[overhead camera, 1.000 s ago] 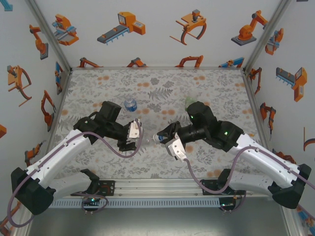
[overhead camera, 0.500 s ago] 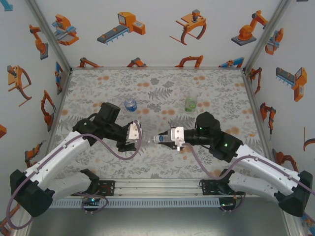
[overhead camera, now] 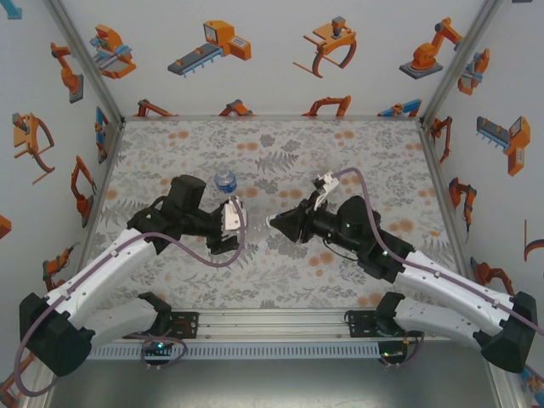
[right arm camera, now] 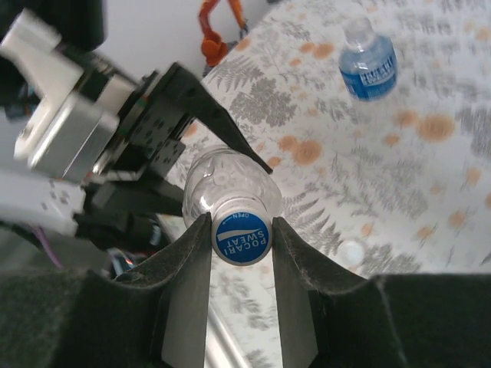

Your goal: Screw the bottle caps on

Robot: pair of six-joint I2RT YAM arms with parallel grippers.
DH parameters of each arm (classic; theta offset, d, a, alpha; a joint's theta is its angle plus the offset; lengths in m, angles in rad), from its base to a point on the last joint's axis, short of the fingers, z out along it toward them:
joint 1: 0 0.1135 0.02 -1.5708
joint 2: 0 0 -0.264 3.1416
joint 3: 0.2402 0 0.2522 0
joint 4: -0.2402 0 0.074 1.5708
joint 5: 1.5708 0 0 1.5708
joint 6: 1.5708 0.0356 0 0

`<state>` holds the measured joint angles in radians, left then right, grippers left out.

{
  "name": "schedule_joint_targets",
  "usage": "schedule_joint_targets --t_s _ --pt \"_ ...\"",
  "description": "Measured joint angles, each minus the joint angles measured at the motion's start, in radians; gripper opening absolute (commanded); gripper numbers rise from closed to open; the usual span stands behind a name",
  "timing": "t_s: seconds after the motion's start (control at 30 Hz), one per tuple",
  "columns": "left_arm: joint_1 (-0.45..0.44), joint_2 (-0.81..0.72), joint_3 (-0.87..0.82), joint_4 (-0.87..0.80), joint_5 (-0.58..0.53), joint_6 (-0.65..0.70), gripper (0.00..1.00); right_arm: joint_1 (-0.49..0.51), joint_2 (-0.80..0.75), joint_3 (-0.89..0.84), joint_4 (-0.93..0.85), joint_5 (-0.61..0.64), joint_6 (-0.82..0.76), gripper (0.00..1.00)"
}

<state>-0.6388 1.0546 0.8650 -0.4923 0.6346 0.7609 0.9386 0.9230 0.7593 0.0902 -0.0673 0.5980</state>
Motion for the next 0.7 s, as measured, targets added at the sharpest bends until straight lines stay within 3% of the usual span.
schedule_joint_targets --t_s 0.23,0.37,0.57,0.7 --pt "0.0 0.0 -0.006 0.015 -0.038 -0.04 0.0 -0.004 0.09 0.13 -0.232 0.099 0.445 0.0" --pt "0.0 0.009 -0.008 0.005 -0.051 -0.052 0.0 -0.008 0.13 0.171 -0.303 0.109 0.564 0.0" --pt "0.001 0.024 -0.008 0.005 -0.051 -0.058 0.0 -0.009 0.145 0.187 -0.338 0.127 0.602 0.31" --pt "0.0 0.024 -0.008 0.014 -0.042 -0.059 0.0 -0.009 0.146 0.194 -0.341 0.129 0.574 0.44"
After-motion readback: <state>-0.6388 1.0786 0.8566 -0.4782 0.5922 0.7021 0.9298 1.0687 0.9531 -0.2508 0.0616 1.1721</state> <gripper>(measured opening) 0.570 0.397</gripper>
